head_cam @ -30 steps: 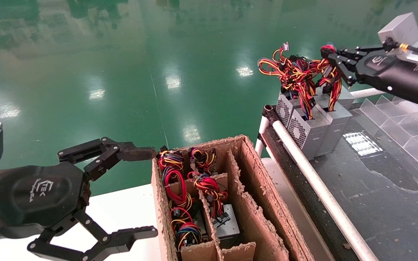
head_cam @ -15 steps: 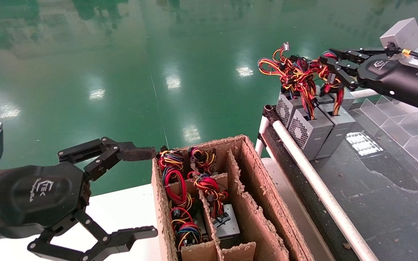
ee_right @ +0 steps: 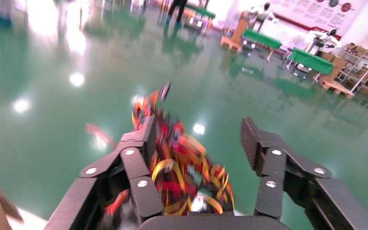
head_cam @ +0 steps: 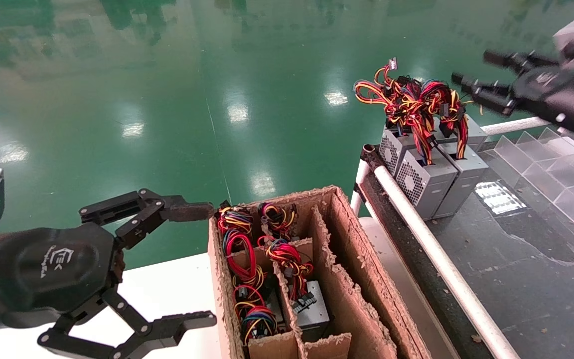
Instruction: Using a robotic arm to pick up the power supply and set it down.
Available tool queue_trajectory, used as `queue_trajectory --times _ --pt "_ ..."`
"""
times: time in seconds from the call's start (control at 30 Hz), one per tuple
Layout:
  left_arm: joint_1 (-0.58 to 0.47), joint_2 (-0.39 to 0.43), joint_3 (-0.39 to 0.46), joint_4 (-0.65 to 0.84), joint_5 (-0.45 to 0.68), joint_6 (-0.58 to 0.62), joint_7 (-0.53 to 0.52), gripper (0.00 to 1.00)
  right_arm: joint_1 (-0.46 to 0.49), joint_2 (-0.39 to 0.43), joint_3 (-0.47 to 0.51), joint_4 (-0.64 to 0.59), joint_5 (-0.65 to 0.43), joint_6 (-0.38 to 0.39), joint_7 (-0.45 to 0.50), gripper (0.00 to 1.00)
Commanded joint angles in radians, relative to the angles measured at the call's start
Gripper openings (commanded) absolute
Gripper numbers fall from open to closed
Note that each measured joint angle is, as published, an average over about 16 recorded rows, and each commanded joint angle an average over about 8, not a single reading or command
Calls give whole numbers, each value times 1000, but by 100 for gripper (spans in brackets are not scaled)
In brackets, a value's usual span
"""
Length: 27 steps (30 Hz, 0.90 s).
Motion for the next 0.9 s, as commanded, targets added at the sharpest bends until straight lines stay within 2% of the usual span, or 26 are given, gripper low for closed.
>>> queue_trajectory --times 0.03,0.3,0.9 --pt "0 0 0 0 0 0 0 100 5 5 9 -5 13 -10 22 100" --pt "0 0 0 0 0 0 0 100 -20 27 37 42 42 -51 75 100" --pt "0 0 1 1 0 0 1 100 -233 110 124 428 67 -130 257 100"
